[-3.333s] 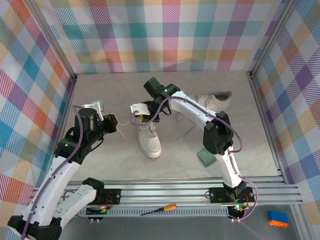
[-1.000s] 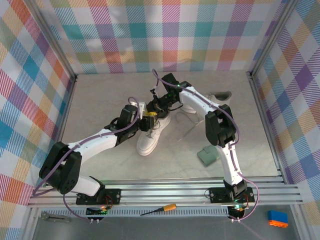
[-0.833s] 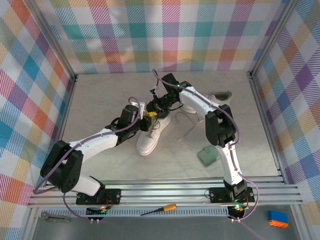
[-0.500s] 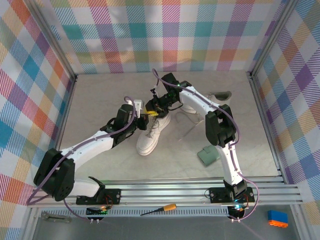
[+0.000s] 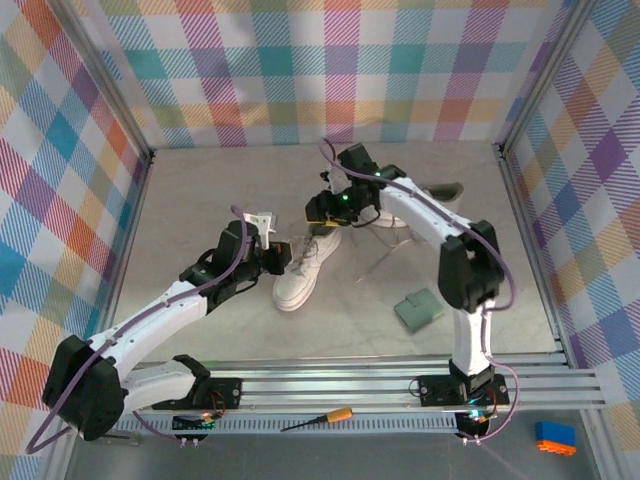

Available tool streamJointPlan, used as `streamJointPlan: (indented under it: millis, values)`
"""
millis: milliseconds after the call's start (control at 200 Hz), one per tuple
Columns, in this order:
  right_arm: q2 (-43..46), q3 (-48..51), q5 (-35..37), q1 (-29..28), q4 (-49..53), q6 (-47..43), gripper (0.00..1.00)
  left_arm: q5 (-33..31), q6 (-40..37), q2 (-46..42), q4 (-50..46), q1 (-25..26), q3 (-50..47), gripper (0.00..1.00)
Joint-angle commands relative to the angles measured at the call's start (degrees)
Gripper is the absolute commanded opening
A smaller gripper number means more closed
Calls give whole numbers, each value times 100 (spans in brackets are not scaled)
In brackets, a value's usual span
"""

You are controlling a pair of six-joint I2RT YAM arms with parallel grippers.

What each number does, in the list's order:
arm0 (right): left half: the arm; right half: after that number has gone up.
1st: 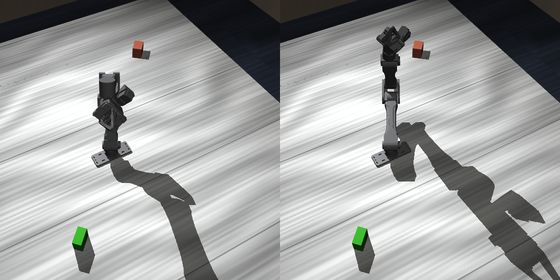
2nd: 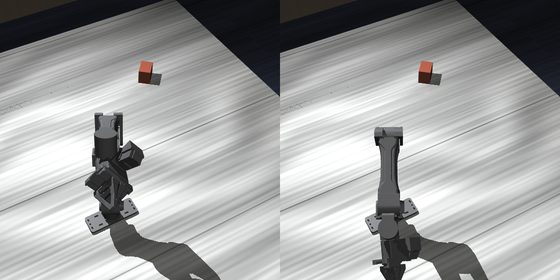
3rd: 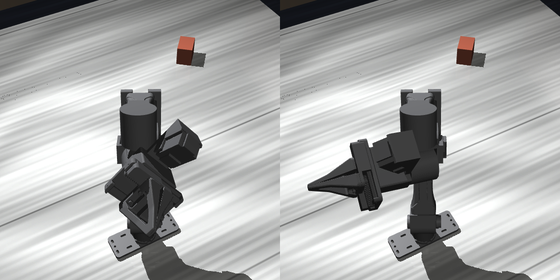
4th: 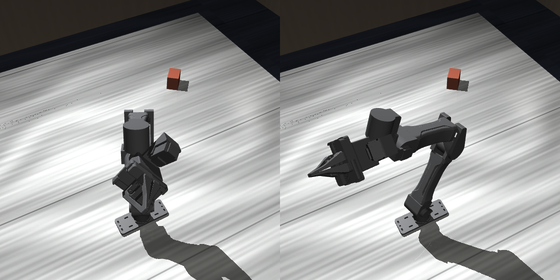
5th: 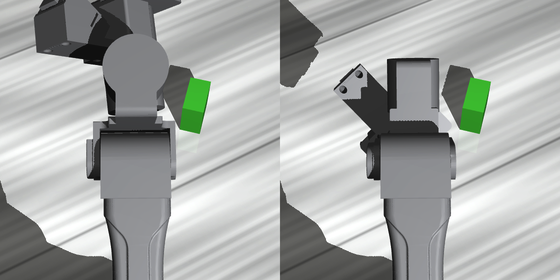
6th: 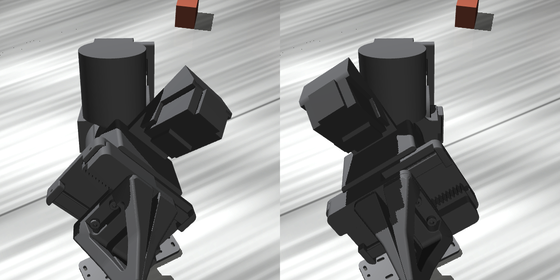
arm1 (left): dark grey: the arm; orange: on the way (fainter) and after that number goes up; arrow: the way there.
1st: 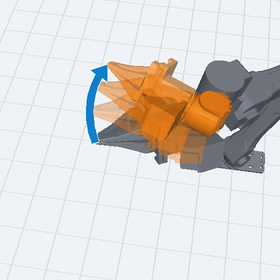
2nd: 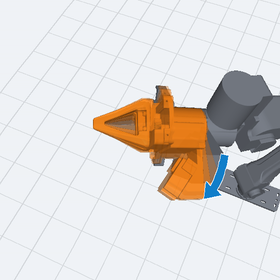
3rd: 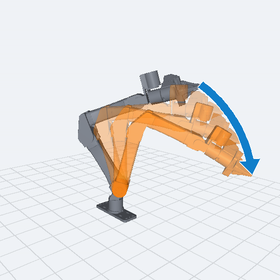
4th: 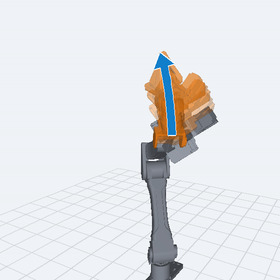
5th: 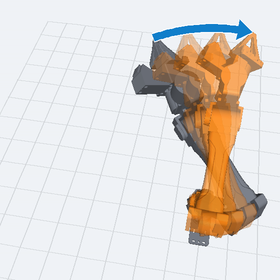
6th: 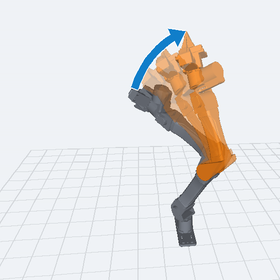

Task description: Tie the shoes

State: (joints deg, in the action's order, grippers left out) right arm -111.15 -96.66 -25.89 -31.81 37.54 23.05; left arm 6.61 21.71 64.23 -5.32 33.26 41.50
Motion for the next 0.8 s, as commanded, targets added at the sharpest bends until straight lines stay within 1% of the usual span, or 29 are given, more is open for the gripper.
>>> streamJointPlan:
  millis: [0,50,90,95,110,115,130,150,180,235,270,310,330,335,345,390,440,515,660,795]
  values:
    - [1130,1211,912,26,-1337,-215,52,49,409,-113,-445,187,240,0]
    - [1575,1958,1005,26,-1975,-219,55,43,573,-100,-512,231,327,0]
    - [1978,2661,1091,26,-2694,-202,70,16,728,-79,-580,283,390,0]
    - [1978,2661,1091,26,-2694,-202,70,7,751,-83,-595,289,392,0]
    - [2105,2949,1111,25,-2982,-207,77,-24,799,-68,-619,306,421,0]
    - [2105,2949,1111,25,-2982,-207,77,-31,825,-64,-628,309,429,0]
    - [2208,3168,1107,26,-3211,-201,83,-44,886,-54,-658,320,456,0]
    - [2278,3396,1090,26,-3377,-202,85,-54,953,-37,-698,330,483,0]
    - [2337,3574,1058,26,-3465,-245,85,-89,1062,-18,-747,347,525,0]
    - [2368,3746,848,26,-3398,-388,83,-128,1300,18,-811,357,597,0]
    - [2392,3912,550,26,-3532,-383,80,-149,1425,28,-821,364,626,0]
    - [2469,4260,27,26,-4090,-317,77,-184,1583,48,-843,366,665,0]
    - [2477,4305,-32,26,-4168,-305,77,-208,1655,55,-854,366,688,0]
    - [2514,4443,-168,19,-4426,-266,75,-210,1675,59,-855,366,699,0]
    - [2521,4539,-240,11,-4583,-242,74,-223,1713,74,-863,366,712,0]
    - [2608,4933,-377,-45,-5281,-155,67,-219,1822,122,-852,359,768,0]
    - [2675,5252,-385,-168,-5942,-262,62,-204,1954,184,-838,366,808,0]
    - [2717,5504,-57,-455,-6401,-474,59,-207,2090,269,-814,369,858,0]
    - [2482,5753,27,-850,-7514,-666,50,-136,2207,392,-700,375,925,0]
    - [2283,5800,4,-1025,-8108,-783,50,-142,2240,437,-714,375,972,0]
